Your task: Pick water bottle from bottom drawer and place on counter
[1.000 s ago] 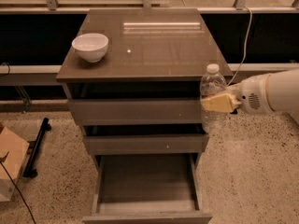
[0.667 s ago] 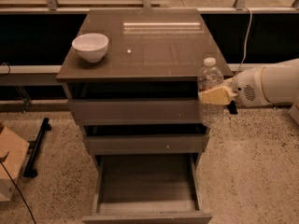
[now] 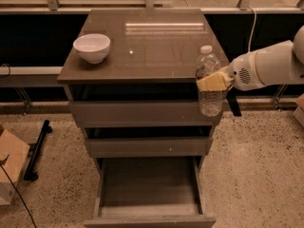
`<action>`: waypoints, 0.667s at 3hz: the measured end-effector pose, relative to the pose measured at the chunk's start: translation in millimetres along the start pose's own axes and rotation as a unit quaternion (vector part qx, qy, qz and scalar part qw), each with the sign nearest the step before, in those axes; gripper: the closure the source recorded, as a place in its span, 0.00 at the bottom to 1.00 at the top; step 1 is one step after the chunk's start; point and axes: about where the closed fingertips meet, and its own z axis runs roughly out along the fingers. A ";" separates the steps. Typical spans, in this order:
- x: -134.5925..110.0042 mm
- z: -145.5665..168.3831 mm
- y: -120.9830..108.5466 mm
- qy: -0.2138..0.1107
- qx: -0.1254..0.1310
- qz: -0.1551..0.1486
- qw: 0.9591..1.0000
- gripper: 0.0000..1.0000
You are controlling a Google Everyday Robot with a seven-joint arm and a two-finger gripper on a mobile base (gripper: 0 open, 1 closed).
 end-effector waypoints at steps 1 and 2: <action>3.3 4.2 0.8 -0.003 0.004 0.009 1.000 1.00; -12.3 12.2 -1.4 -0.033 0.017 0.013 0.999 1.00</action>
Offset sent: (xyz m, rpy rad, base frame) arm 0.0199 0.0116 0.0025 0.0721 -0.0733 -0.0904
